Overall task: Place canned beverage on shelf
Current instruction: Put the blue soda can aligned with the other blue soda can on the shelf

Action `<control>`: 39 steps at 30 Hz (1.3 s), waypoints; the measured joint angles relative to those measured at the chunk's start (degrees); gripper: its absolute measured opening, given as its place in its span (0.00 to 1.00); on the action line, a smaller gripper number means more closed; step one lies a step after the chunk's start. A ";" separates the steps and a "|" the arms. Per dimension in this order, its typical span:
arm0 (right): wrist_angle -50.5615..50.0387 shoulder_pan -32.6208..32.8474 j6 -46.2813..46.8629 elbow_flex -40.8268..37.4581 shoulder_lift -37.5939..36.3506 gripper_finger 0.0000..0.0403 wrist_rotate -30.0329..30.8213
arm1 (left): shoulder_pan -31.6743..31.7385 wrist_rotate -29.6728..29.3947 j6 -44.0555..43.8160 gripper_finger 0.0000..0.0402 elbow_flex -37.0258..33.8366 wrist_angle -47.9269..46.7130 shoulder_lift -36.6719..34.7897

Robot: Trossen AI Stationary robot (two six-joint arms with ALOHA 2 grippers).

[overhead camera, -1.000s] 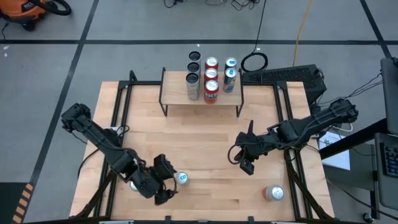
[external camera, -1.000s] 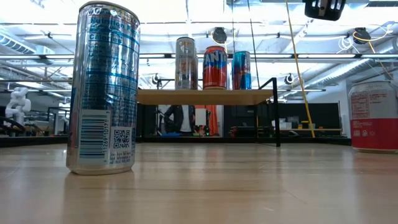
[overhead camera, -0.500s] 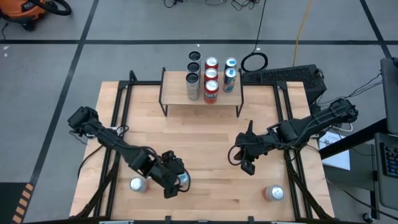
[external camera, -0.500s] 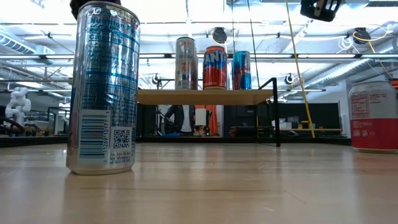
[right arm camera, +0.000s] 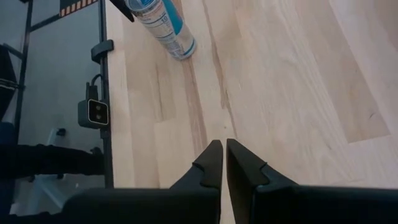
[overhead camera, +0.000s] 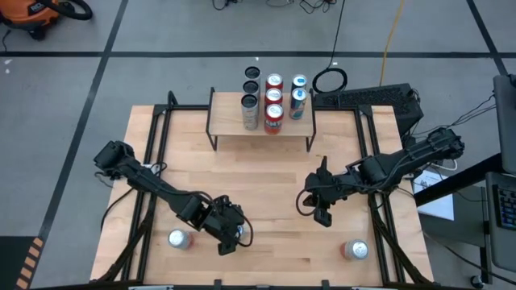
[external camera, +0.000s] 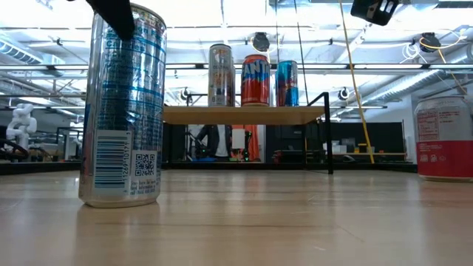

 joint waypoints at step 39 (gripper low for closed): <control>8.42 -0.13 4.96 0.00 0.00 0.00 0.15 | 0.09 2.65 1.05 0.59 4.89 -7.97 1.60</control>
